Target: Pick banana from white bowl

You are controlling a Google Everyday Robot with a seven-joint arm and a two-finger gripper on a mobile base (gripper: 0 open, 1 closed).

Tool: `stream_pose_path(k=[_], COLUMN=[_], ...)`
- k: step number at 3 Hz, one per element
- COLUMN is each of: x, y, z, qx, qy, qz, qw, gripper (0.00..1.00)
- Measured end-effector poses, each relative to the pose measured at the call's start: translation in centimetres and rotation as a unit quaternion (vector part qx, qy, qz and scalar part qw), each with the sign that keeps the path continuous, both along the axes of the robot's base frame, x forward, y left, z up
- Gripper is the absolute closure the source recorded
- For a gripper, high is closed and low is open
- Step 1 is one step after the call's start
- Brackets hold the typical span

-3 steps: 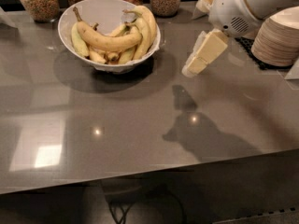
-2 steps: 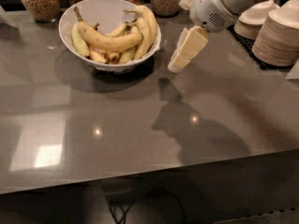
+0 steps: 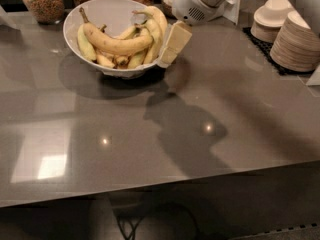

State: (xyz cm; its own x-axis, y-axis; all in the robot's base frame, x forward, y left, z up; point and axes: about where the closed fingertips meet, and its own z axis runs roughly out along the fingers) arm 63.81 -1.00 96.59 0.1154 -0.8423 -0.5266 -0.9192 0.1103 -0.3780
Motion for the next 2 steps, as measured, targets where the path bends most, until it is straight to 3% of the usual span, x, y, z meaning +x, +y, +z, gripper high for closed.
stream_pose_path(k=[1, 2], x=[4.85, 4.86], y=[4.79, 4.81], z=[0.84, 0.83], qx=[0.013, 0.014], qy=[-0.001, -0.001], qz=[0.021, 0.021], qw=[0.9997, 0.9997], gripper=[0.0, 0.0])
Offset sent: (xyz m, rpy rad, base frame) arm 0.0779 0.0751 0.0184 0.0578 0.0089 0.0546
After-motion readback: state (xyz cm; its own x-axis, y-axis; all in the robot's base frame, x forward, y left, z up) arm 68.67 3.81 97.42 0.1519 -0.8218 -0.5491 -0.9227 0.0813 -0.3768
